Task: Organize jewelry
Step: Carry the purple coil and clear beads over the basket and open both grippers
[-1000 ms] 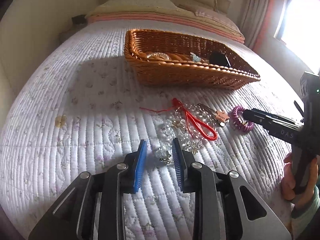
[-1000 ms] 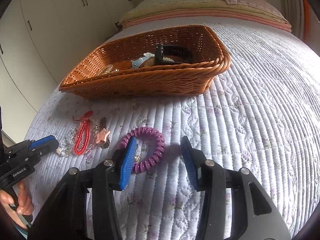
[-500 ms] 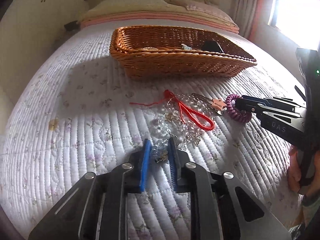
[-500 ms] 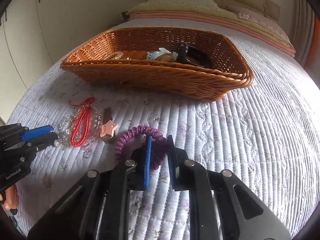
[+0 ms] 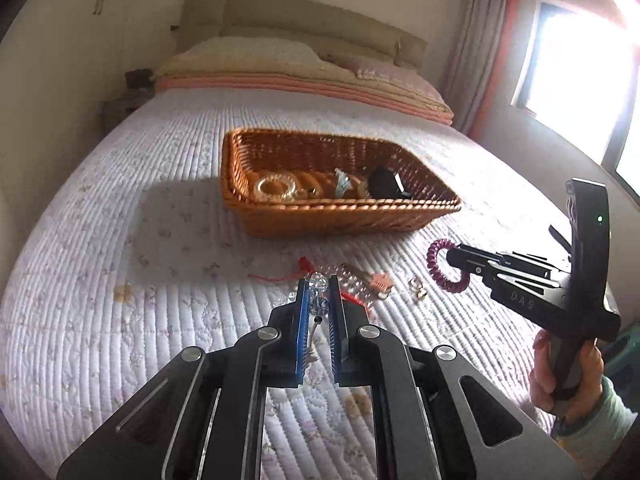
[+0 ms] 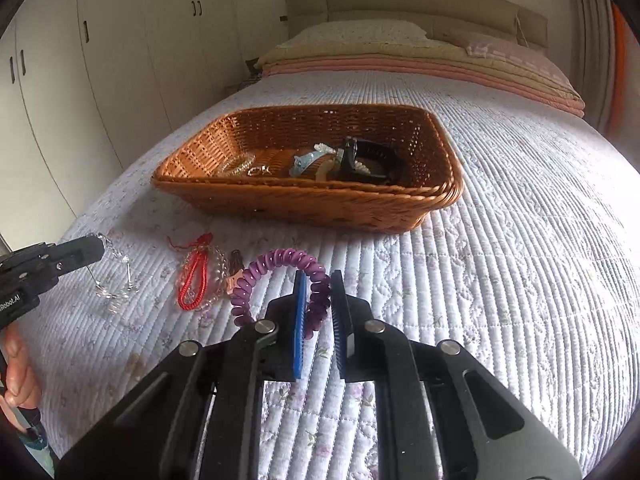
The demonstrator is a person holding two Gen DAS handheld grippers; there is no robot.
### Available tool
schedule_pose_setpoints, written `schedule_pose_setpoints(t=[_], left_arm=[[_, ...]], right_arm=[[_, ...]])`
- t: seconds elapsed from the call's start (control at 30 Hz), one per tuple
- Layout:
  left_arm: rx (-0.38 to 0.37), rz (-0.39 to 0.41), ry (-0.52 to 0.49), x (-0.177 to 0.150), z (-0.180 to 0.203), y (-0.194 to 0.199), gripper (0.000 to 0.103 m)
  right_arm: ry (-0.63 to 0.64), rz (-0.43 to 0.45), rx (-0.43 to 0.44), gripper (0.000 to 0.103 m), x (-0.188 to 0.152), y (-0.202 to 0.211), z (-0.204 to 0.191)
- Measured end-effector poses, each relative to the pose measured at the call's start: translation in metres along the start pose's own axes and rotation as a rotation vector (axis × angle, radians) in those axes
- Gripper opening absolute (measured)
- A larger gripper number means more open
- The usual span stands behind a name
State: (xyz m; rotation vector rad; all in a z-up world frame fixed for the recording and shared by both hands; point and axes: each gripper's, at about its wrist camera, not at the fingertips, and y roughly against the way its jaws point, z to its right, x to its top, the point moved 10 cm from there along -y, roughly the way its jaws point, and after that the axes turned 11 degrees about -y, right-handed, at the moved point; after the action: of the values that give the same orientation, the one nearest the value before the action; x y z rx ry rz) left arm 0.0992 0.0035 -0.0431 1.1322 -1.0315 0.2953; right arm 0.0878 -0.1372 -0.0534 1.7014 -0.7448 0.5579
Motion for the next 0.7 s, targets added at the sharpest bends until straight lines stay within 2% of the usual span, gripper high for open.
schedule_pose_setpoints(t=[0.2, 0.4, 0.57, 0.7], left_arm=[[-0.033, 0.115, -0.009, 0.05, 0.007, 0.018, 0.007], [-0.032, 0.153, -0.019, 0.107, 0.009, -0.005, 0.007], [-0.022, 0.149, -0.002, 0.135, -0.002, -0.044, 0.007], [-0.007, 0.121, -0.014, 0.139, -0.008, -0.081, 0.007]], right_arm=[[0.023, 0.083, 0.019, 0.01, 0.038, 0.036, -0.008], [0.055, 0.141, 0.009, 0.01, 0.098, 0.04, -0.021], [0.084, 0.132, -0.021, 0.01, 0.139, 0.012, -0.028], [0.1, 0.087, -0.062, 0.01, 0.153, -0.031, -0.03]])
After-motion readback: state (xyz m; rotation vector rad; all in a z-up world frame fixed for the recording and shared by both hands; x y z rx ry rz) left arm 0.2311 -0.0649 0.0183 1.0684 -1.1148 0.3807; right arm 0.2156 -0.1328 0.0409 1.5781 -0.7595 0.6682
